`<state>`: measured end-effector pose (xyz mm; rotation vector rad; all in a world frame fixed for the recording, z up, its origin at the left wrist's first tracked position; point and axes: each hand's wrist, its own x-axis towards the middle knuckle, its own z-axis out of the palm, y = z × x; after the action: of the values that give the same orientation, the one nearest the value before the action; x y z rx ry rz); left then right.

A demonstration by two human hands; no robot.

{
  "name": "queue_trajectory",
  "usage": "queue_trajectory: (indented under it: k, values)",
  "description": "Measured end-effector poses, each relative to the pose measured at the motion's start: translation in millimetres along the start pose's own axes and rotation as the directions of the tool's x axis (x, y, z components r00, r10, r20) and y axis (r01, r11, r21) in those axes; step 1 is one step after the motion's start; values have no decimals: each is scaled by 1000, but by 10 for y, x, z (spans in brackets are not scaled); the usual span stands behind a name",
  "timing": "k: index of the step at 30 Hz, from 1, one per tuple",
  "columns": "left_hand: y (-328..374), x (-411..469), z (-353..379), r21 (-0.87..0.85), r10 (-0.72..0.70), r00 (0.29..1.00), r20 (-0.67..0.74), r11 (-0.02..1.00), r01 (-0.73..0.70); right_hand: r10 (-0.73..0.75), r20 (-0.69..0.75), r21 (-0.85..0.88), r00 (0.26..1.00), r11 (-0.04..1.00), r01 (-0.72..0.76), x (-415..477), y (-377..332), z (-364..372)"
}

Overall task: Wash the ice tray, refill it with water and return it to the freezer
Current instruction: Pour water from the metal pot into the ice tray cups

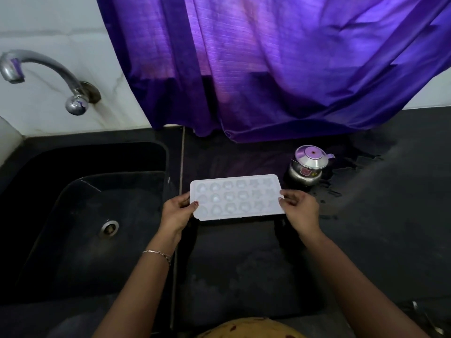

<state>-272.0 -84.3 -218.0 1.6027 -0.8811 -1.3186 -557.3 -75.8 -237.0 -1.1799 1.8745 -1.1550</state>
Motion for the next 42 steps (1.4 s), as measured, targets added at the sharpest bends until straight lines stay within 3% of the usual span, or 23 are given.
queue_trajectory:
  k: [3,7,9,17,28,42]
  values:
    - [-23,4,34,-33,-1,999,-46,999,-1,7,-74,84,997,996,-1,81,-12,-80]
    - [-112,36,55,-61,-5,996,-93,998,0,6,-416,234,910,967,101,358,-16,-313]
    - [-135,31,75,-68,-7,993,-117,998,-1,-19,-494,232,869,960,154,576,-12,-457]
    - [-186,-13,119,-47,30,984,-176,998,-39,203,-254,448,946,891,-71,1235,-93,-588]
    - [-140,-47,201,-57,9,976,-216,998,-22,368,-126,692,921,698,-184,1393,-200,-563]
    - [-87,-77,176,-185,-70,982,-178,982,37,446,-77,682,892,676,-280,1246,-195,-591]
